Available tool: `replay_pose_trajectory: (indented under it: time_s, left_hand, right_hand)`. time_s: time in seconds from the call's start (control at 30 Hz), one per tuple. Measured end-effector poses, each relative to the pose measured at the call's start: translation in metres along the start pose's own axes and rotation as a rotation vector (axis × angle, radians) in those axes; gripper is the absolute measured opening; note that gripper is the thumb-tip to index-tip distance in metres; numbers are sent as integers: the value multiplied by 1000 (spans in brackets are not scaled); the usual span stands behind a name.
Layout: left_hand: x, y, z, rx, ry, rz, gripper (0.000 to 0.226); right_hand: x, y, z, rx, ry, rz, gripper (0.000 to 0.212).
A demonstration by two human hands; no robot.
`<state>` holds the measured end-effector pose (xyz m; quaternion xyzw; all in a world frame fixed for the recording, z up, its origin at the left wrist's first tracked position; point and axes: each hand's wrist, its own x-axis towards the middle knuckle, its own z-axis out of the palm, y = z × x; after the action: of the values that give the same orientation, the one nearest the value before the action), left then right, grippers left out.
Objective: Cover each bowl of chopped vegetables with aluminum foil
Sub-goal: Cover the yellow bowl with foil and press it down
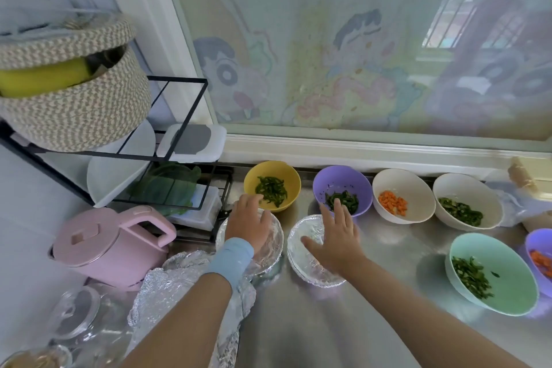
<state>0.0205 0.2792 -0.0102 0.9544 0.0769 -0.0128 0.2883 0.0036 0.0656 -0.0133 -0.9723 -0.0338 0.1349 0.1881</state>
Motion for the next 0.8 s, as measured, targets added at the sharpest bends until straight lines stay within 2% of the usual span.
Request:
replay_pose_trajectory:
  time_s: [0.1,0.2,0.3,0.4,0.47,0.53,0.67,0.73,0.8]
  left_hand:
    - [35,-3,-7,-65,-46,-105,44]
    - [67,-8,-15,-89,-105,-269,55]
    - [92,-19,-13,-152,-180,-424,63]
    - [109,-30,-6,-251,-236,-546,62]
    - [114,-35,-1,-302,-271,-566,55]
    - [116,-37,4,-345,-262,-550,46]
    - [120,-33,6,-342,-149,-463,40]
    - [119,-26,0,-361,-66,-423,41]
    - [115,-14,-10,-414,28,-387,33]
  right_hand:
    - [35,-25,-19,142,-8,-53,66]
    - [66,-51,-34,296,-70,29,49]
    - [97,-66,-32,266,-138,156,39]
    - [127,-67,-13,197,-199,247,38]
    - [136,-67,-5,197,-253,286,26]
    - [137,-72,-4,335,-263,325,9]
    - [138,-67,1,524,-154,427,23]
    - [134,-70,-4,558,-140,425,24]
    - [127,-71,-16,592,-75,421,23]
